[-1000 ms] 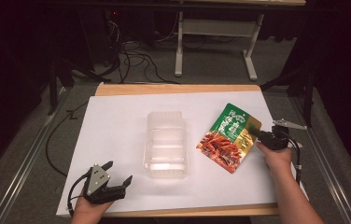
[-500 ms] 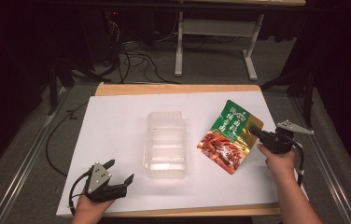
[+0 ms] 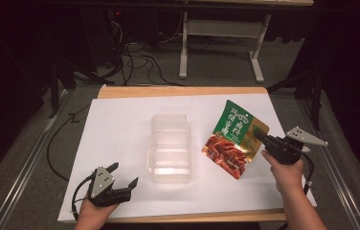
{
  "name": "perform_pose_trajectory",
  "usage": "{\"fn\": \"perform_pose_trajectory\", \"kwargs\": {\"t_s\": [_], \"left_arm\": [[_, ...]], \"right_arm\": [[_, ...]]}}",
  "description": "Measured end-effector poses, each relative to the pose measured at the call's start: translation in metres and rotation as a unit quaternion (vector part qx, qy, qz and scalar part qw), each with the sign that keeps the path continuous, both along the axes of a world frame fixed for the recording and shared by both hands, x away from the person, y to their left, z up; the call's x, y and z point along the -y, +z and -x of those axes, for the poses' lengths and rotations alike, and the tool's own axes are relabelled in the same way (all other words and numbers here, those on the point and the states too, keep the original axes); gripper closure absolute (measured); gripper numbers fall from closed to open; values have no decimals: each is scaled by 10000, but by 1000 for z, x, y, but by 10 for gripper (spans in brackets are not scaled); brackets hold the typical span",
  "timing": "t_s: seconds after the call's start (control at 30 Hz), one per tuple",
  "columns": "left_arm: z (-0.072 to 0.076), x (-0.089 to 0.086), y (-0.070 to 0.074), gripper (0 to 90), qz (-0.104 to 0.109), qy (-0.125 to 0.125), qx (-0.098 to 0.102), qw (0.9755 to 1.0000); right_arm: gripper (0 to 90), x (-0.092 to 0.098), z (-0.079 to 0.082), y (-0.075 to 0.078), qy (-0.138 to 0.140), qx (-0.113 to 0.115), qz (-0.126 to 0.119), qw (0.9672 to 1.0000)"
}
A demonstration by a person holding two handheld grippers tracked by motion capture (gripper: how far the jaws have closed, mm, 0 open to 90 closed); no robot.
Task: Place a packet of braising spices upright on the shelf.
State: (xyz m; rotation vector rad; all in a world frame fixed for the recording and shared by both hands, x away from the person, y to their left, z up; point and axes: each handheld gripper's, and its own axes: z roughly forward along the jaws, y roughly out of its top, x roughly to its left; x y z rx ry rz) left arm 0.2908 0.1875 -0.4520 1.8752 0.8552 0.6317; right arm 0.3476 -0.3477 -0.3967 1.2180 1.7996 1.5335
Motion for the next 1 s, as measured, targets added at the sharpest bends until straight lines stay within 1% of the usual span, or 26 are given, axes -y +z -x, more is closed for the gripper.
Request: {"fn": "perform_pose_trajectory", "kwargs": {"t_s": [0.1,0.37,0.43,0.47,0.67,0.7,0.8,0.83,1.0], "left_arm": [[0,0,0,162,0,3,4,10000],[0,-1,0,162,14,20,12,10000],[0,-1,0,162,10,16,9,10000],[0,-1,0,162,10,16,8,10000],[0,-1,0,162,7,18,9,10000],[0,-1,0,162,5,19,12,10000],[1,-1,0,162,5,23,19,10000],[1,-1,0,162,5,17,18,10000],[1,-2,0,162,6,19,22,10000]], "right_arm": [[900,-2,1,2,25,42,33,10000],[900,-8,5,9,143,166,4,9998],[900,-10,7,11,216,204,2,9996],[900,-14,9,14,250,246,51,9994],[900,-22,13,19,392,367,127,9985],[900,-24,14,21,459,437,158,9979],[900,-26,16,23,495,471,146,9976],[900,-29,17,25,554,536,164,9969],[900,-34,20,28,604,596,172,9962]]}}
